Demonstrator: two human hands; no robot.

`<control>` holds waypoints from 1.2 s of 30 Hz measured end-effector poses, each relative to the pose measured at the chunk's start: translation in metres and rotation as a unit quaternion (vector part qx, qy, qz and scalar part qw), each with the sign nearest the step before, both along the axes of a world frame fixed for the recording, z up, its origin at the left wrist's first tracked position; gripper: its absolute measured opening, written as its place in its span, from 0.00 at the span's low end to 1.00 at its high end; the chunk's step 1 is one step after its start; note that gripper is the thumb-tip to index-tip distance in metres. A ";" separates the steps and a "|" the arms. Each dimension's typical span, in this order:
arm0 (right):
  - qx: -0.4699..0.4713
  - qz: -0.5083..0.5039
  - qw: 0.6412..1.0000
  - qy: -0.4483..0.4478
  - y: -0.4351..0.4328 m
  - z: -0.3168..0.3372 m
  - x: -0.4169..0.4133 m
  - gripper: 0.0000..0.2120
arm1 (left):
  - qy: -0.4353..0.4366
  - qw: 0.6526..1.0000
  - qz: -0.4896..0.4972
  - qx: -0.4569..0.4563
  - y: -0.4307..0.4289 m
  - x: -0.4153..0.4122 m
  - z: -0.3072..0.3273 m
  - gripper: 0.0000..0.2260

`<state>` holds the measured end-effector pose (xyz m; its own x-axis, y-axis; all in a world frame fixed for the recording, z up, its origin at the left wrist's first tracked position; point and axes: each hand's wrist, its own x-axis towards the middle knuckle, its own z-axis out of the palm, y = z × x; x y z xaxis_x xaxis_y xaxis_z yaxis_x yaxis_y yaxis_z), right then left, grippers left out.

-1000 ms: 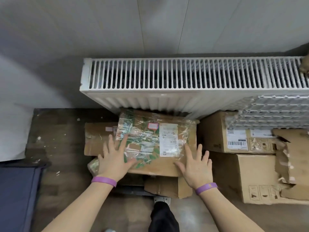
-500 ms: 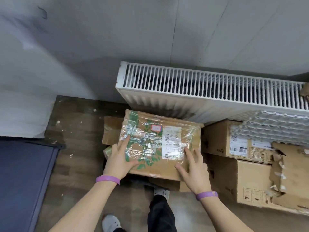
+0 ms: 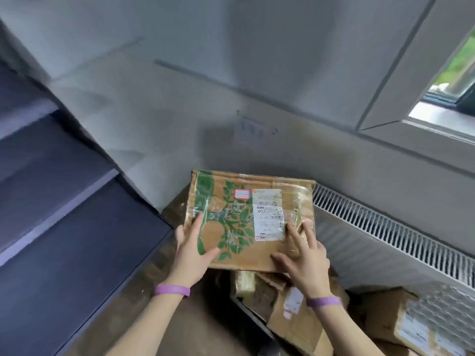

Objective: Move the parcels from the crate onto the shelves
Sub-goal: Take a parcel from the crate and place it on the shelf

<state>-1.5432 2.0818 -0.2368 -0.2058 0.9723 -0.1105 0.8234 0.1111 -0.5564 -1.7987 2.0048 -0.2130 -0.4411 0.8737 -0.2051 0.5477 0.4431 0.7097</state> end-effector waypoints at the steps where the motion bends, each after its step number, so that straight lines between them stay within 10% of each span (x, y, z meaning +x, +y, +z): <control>1: 0.023 0.017 1.000 0.006 -0.001 0.017 -0.018 0.38 | -0.005 1.000 0.022 0.022 -0.016 -0.015 0.014 0.45; 20: 0.178 0.310 0.927 0.118 -0.180 0.154 -0.296 0.36 | 0.072 0.911 0.369 0.166 -0.339 -0.172 0.131 0.51; 36: 0.121 0.409 0.900 0.091 -0.059 0.129 -0.406 0.35 | 0.073 0.871 0.469 0.122 -0.246 -0.223 0.119 0.50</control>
